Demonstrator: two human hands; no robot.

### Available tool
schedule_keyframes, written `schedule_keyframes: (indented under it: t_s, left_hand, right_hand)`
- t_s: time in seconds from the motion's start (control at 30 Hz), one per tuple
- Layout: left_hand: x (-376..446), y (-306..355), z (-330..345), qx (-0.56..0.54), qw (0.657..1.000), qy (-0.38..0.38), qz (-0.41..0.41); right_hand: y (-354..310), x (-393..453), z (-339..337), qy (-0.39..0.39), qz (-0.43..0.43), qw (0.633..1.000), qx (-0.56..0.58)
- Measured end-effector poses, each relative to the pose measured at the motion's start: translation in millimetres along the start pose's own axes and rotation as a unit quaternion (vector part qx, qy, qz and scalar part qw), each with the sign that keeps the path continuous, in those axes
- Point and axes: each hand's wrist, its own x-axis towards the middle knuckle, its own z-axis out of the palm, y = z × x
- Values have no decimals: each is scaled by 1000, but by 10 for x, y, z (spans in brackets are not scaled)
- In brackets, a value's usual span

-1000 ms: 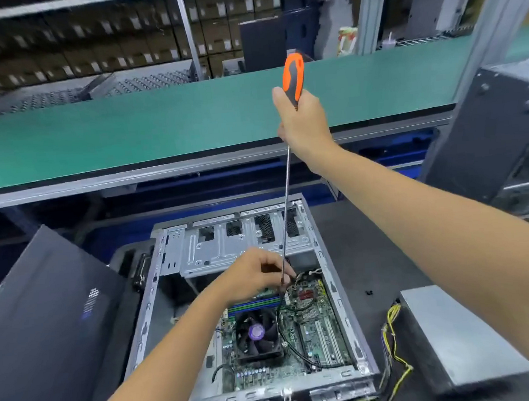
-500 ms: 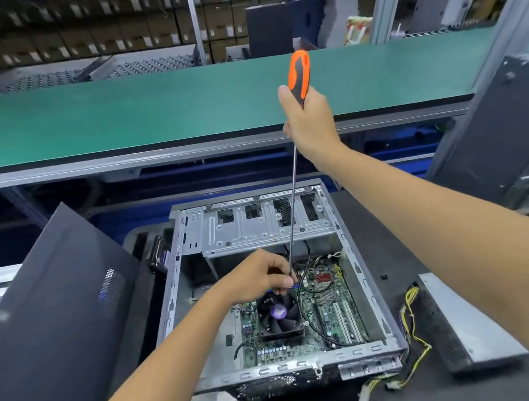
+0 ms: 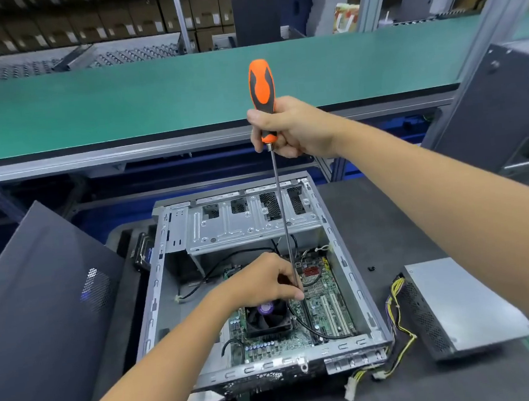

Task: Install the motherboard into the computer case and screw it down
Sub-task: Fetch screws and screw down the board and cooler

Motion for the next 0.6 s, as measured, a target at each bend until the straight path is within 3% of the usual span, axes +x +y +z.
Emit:
schedule_keyframes:
  t_s: [0.27,0.6]
  left_hand:
    - [138,158,97,3,999,-31,15]
    - [261,162,322,34,996,-83,24]
  right_hand:
    - [-181,-220,-166,-134,-29,989,-61]
    - [-287,-379,-229,-179,-47,978,-97]
